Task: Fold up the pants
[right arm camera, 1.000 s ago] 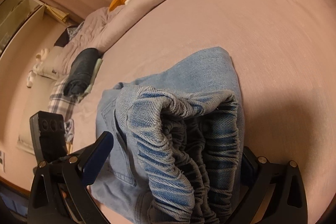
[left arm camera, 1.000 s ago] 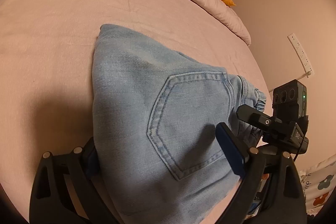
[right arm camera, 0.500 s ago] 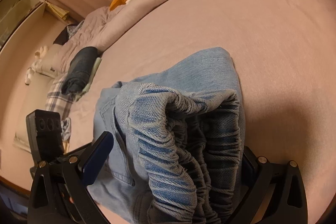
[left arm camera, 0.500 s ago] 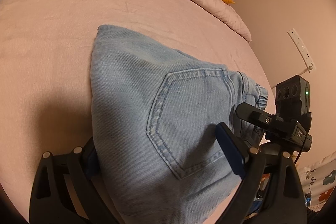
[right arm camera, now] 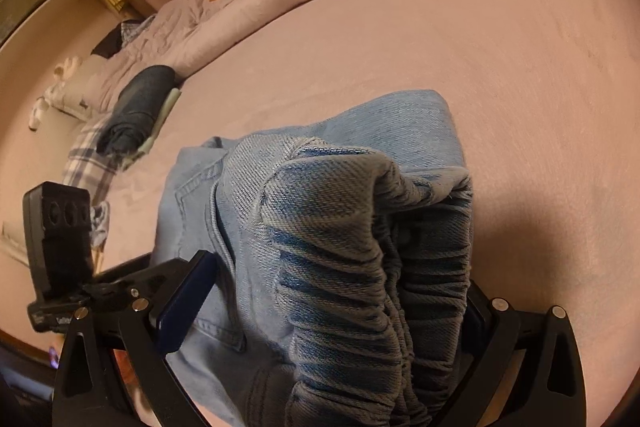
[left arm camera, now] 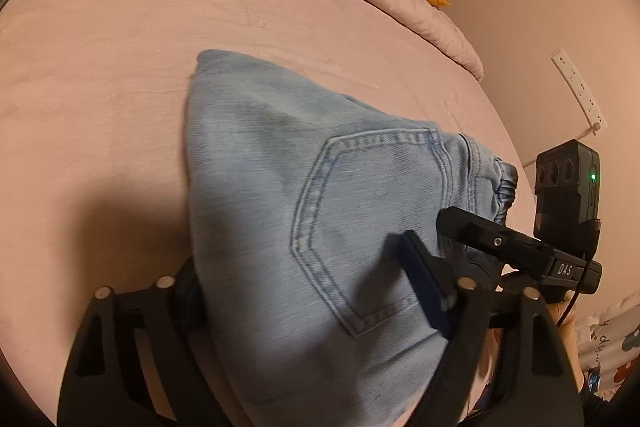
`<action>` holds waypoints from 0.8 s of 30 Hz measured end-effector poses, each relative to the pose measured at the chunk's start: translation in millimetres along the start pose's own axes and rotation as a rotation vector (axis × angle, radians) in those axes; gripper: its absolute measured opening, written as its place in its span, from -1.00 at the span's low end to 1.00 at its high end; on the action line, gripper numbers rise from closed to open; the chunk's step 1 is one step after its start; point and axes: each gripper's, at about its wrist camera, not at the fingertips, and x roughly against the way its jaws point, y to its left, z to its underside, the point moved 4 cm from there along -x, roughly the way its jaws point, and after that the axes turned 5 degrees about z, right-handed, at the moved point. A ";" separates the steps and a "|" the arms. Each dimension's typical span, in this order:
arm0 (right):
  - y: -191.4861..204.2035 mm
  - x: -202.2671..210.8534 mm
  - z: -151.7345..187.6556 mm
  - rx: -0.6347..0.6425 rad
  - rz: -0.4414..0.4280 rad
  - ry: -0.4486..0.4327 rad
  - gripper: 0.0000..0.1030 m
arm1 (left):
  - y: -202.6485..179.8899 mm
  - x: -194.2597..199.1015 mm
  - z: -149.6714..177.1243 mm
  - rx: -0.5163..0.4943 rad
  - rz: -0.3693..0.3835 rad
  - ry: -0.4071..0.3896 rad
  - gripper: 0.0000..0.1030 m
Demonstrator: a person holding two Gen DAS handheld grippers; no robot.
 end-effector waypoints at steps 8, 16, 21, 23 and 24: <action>3.9 5.7 0.6 -0.022 0.044 -0.013 0.85 | 9.0 6.7 -2.1 0.070 -0.006 -0.016 -0.11; 3.4 21.8 0.5 -0.076 0.007 -0.048 0.56 | -4.1 16.0 -4.2 0.075 0.031 -0.040 -0.19; 20.0 33.8 1.3 -0.015 0.018 -0.092 0.25 | -12.3 23.2 -2.1 0.049 0.003 -0.063 -0.40; 22.7 37.0 1.8 -0.012 0.026 -0.104 0.22 | -12.0 28.3 -0.5 0.056 0.014 -0.070 -0.40; 23.9 38.9 2.1 -0.011 0.021 -0.110 0.19 | -13.6 31.1 0.1 0.052 0.014 -0.075 -0.40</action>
